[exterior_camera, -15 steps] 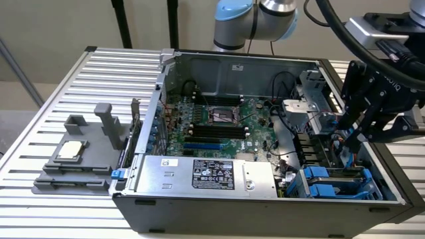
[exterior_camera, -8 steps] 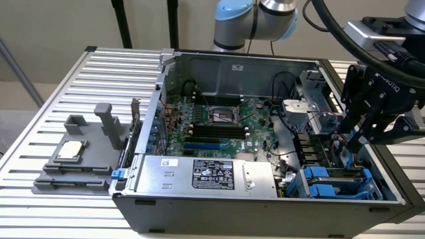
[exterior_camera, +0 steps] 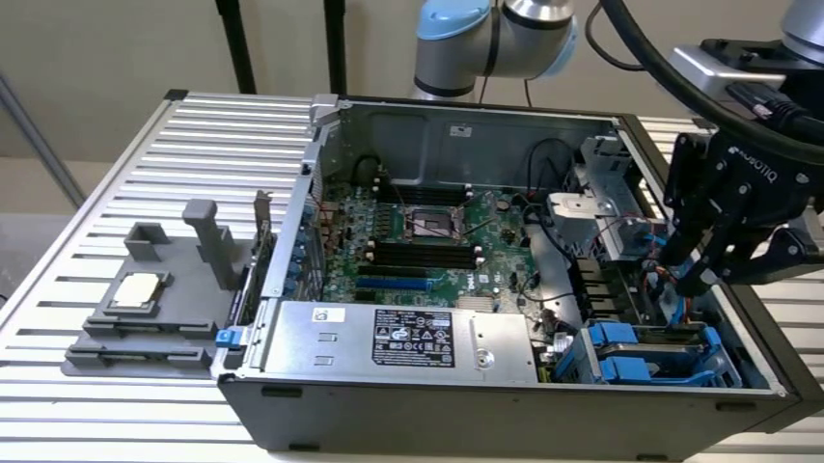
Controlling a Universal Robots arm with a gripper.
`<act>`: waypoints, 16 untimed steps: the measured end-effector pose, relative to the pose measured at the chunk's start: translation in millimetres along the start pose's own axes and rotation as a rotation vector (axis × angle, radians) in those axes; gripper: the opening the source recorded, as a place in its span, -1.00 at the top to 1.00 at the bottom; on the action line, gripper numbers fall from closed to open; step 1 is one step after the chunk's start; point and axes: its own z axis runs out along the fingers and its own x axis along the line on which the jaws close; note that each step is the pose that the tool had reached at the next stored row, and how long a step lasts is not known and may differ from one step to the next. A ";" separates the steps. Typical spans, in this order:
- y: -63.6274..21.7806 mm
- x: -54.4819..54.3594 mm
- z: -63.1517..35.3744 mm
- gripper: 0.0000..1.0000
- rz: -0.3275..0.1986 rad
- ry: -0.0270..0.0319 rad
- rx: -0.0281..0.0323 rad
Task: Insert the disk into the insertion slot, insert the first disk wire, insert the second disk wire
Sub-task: 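Insert the second disk wire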
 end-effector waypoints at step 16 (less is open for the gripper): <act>-1.7 -7.8 4.7 0.67 0.000 0.0641 -0.0020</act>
